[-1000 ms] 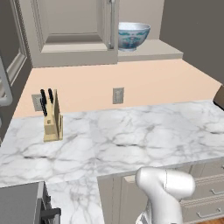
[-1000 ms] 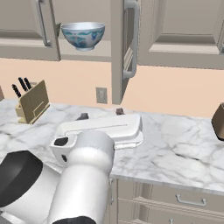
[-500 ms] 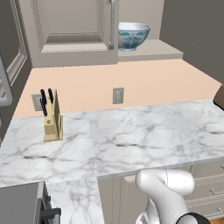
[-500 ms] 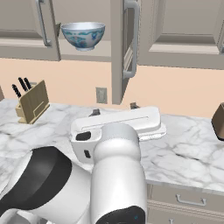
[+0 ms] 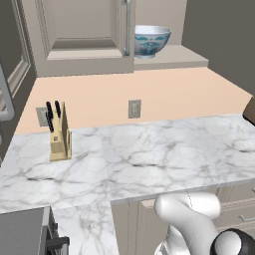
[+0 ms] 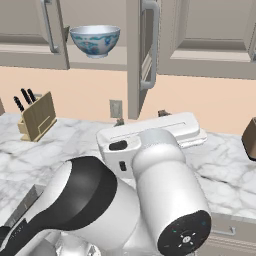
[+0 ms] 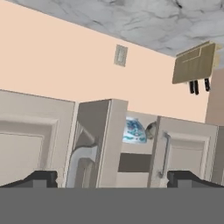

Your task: Open the cabinet. Pick the bowls from the counter and place them in the cabinet. Then close the cabinet.

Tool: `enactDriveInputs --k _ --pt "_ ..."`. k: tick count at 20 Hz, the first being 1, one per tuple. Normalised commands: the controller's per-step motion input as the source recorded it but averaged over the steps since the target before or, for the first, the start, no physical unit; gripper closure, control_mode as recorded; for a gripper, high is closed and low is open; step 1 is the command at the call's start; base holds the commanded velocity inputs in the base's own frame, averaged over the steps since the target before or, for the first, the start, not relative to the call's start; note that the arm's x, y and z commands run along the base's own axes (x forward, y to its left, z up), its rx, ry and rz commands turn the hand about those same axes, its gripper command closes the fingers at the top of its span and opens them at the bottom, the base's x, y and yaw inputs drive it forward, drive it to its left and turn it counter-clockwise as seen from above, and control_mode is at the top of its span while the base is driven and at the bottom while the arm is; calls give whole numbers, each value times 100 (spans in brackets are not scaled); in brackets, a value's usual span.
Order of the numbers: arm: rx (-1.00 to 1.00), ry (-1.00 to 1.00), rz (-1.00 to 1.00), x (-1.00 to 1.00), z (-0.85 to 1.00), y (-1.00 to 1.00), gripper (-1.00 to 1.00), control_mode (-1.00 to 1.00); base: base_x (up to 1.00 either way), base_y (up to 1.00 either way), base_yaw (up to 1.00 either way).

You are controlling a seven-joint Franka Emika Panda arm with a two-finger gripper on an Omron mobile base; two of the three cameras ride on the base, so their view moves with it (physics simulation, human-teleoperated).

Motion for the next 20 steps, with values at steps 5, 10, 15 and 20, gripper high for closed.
enactDriveInputs --k 5,10,15,20 --pt "8 3 9 5 0 1 -100 -100 0 0 0" --pt "9 0 6 40 -27 27 -100 -100 0 0 0" --pt "14 0 5 51 -14 37 -100 -100 0 0 0" --pt "17 0 7 43 -2 18 -100 -100 0 0 0"
